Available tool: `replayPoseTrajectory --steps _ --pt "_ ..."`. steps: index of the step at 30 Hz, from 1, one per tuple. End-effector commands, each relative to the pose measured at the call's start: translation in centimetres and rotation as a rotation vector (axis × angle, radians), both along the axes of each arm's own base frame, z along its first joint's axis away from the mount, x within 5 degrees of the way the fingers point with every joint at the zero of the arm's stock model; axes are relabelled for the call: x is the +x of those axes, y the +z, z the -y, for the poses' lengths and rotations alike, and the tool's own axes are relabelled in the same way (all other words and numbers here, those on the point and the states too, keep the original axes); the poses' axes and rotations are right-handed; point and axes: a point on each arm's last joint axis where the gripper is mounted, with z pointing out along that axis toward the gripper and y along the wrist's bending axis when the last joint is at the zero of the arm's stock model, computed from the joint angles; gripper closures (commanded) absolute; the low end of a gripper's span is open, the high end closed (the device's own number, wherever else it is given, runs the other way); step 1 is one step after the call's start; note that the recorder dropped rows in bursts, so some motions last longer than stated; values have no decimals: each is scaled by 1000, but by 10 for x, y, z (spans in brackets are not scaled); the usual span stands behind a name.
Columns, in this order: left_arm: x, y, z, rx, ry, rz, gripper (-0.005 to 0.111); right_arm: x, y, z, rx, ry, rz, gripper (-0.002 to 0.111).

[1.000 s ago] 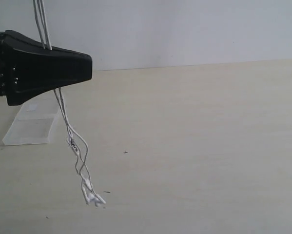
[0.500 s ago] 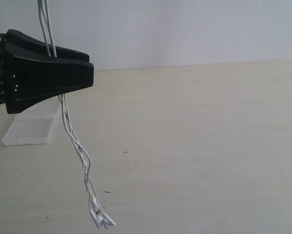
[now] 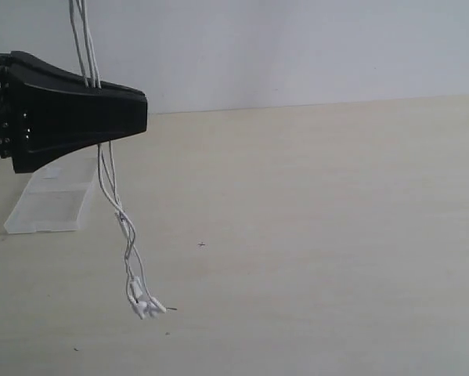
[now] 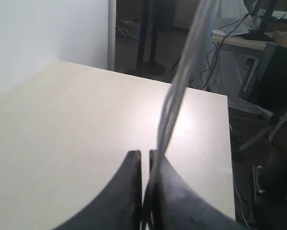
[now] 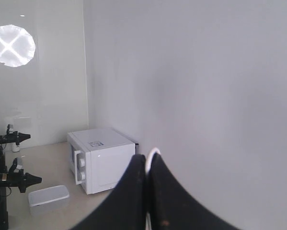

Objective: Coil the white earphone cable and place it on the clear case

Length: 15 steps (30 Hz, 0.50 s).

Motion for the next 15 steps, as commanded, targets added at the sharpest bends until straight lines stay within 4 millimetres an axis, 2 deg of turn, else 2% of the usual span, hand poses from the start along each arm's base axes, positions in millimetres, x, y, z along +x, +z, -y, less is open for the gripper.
replayPoseTrajectory --steps 1,5,15 --pt "0 -1 0 15 11 1 105 -1 4 5 17 -14 16 108" --pt "-5 0 -3 59 11 23 106 2 3 11 -4 -85 -9 108" --pt "-21 22 -35 51 197 83 107 0 6 40 -35 -237 -24 108"
